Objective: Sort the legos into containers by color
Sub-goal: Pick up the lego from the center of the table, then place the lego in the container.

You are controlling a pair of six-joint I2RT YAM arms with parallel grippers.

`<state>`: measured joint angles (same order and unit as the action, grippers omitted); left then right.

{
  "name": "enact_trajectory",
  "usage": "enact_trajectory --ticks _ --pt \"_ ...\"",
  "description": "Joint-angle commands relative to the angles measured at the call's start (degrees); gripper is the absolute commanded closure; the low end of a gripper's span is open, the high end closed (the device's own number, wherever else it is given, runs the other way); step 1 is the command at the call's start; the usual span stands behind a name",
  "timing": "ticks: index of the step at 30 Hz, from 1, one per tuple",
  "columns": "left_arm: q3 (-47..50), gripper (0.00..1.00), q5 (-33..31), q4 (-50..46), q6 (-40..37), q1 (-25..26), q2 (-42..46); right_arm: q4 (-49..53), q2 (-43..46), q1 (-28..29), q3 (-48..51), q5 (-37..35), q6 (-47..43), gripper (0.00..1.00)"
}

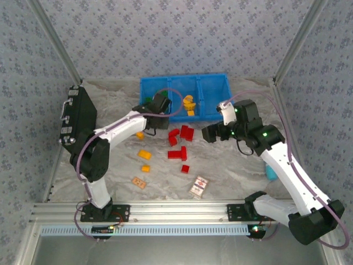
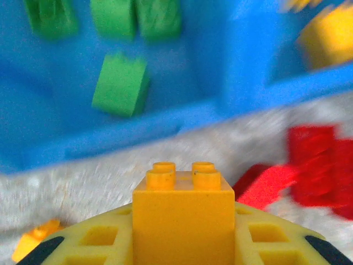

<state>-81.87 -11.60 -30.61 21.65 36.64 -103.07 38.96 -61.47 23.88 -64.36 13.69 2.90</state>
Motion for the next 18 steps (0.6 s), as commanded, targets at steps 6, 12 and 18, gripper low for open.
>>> enact_trajectory --ticks 6,12,18 --pt "-17.2 0.76 0.3 -0.7 -3.5 2.4 -6.6 -6.1 -0.2 -3.4 -0.9 2.8 -2.9 0.0" --pt "-34.6 0.77 0.3 -1.7 -4.8 2.3 -20.3 -7.1 -0.5 -4.9 -2.1 3.6 -3.3 0.0" --pt "-52.9 0.76 0.8 -7.9 -4.3 1.0 -34.8 -6.2 -0.5 -6.3 -2.1 4.4 -3.4 0.0"
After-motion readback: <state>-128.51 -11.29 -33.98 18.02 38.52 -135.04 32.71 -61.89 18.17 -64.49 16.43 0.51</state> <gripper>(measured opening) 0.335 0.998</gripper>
